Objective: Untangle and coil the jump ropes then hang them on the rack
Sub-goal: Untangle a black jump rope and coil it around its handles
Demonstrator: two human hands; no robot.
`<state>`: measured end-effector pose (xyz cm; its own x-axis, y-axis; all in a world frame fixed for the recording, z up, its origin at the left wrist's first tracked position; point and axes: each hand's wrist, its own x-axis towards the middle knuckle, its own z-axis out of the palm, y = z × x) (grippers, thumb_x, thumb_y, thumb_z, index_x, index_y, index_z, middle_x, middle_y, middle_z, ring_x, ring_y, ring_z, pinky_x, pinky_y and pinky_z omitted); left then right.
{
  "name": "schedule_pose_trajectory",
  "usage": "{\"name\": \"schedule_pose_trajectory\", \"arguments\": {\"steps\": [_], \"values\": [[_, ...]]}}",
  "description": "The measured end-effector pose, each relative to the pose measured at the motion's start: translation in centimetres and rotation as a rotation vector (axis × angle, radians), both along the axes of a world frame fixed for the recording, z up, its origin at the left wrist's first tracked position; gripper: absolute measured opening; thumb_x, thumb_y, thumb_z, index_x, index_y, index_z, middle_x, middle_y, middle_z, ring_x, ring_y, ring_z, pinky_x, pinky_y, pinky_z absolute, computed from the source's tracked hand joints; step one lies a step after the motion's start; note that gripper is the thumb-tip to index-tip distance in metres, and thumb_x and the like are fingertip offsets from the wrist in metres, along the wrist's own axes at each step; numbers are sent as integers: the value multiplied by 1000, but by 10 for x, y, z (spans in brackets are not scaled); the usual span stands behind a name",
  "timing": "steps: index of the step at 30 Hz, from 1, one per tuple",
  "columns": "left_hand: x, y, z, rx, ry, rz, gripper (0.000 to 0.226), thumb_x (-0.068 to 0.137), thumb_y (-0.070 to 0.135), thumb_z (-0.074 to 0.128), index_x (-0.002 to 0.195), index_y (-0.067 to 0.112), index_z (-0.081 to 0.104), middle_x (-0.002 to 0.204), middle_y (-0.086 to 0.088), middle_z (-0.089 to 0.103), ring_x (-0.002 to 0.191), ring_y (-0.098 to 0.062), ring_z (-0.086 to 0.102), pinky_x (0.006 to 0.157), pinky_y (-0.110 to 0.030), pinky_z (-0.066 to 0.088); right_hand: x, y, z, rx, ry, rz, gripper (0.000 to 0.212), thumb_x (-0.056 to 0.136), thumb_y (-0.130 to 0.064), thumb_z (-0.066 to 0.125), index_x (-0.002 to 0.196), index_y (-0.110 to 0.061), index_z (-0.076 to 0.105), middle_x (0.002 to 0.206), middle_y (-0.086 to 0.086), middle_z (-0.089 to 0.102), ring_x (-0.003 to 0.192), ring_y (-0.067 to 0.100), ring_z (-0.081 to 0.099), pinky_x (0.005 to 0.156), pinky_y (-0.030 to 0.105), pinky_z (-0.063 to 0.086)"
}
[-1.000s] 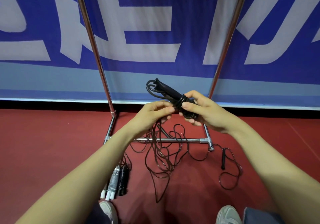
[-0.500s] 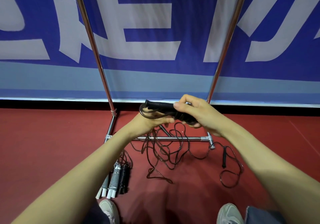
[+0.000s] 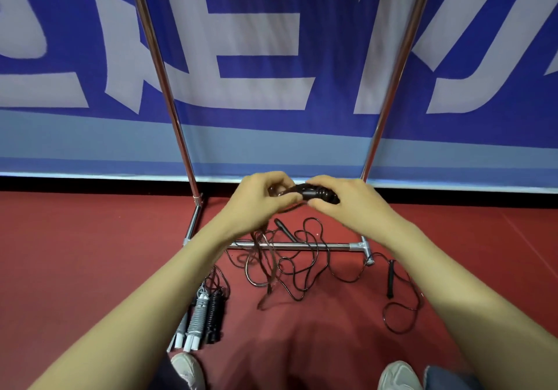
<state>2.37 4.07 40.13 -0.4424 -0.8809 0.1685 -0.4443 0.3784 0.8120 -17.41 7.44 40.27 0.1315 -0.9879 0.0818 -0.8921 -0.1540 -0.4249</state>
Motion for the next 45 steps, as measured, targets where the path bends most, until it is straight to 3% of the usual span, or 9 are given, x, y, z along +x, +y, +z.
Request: {"name": "schedule_pose_trajectory", "arguments": {"steps": [3, 7, 14, 24, 28, 31, 35, 41, 45], "values": [[-9, 5, -6, 100, 34, -85, 19, 87, 19, 70, 106, 19, 71, 63, 13, 48, 53, -2, 42, 55, -14, 33, -1, -8, -12, -63, 127, -28, 46, 94, -45, 50, 140, -42, 42, 119, -3, 65, 111, 23, 59, 83, 37, 49], [-9, 2, -10, 213, 96, -131, 44, 87, 17, 70, 127, 33, 61, 72, 3, 48, 59, -8, 44, 57, -19, 39, -6, -10, -11, -171, 15, -112, 33, 96, -45, 49, 127, -34, 51, 105, 4, 64, 99, 28, 60, 83, 41, 48], [-2, -6, -20, 158, -102, 55, 30, 82, 37, 74, 107, 22, 68, 91, 5, 66, 84, -18, 61, 71, -20, 49, -5, -11, -5, -294, -228, -190, 22, 95, -39, 54, 112, -26, 57, 91, -1, 64, 77, 23, 64, 79, 40, 51], [17, -28, -52, 305, -175, 303, 36, 86, 13, 72, 117, 6, 57, 106, -2, 60, 61, -9, 62, 47, -10, 47, -20, -16, -4, -225, -607, -395, 16, 94, -34, 58, 101, -20, 55, 74, 5, 64, 51, 15, 67, 55, 31, 56], [27, -34, -68, 261, -506, 318, 14, 78, 17, 78, 74, 20, 65, 74, 0, 68, 72, -20, 67, 64, -25, 46, -25, -19, -1, -281, -729, -432, 10, 95, -30, 58, 97, -21, 54, 67, 3, 59, 53, 21, 68, 62, 41, 59], [25, -35, -73, 275, -582, 278, 28, 73, 11, 79, 100, 16, 71, 102, -6, 70, 99, -23, 64, 83, -28, 48, -24, -19, -5, -263, -631, -413, 12, 95, -32, 57, 99, -20, 54, 71, 1, 60, 52, 18, 67, 63, 44, 58], [5, -30, -60, 189, -377, 227, 54, 83, -7, 56, 134, 12, 53, 138, -8, 54, 127, -21, 51, 101, -21, 36, -16, -19, -11, -263, -368, -313, 13, 94, -35, 56, 102, -25, 55, 81, -4, 63, 59, 16, 67, 70, 39, 54], [-24, -5, -23, 186, 68, 117, 35, 97, 46, 47, 116, 21, 64, 115, 9, 67, 110, -4, 57, 89, -19, 38, -5, -16, -14, -202, -272, -152, 19, 94, -32, 54, 113, -28, 54, 99, -4, 62, 78, 22, 64, 79, 41, 52], [-30, 4, -21, 408, 279, -7, 35, 94, 46, 52, 108, 16, 63, 97, 3, 74, 100, -5, 66, 93, -24, 44, -2, -13, -12, -219, -257, -123, 27, 95, -33, 55, 121, -26, 54, 111, -3, 62, 88, 17, 57, 80, 35, 47]]}}
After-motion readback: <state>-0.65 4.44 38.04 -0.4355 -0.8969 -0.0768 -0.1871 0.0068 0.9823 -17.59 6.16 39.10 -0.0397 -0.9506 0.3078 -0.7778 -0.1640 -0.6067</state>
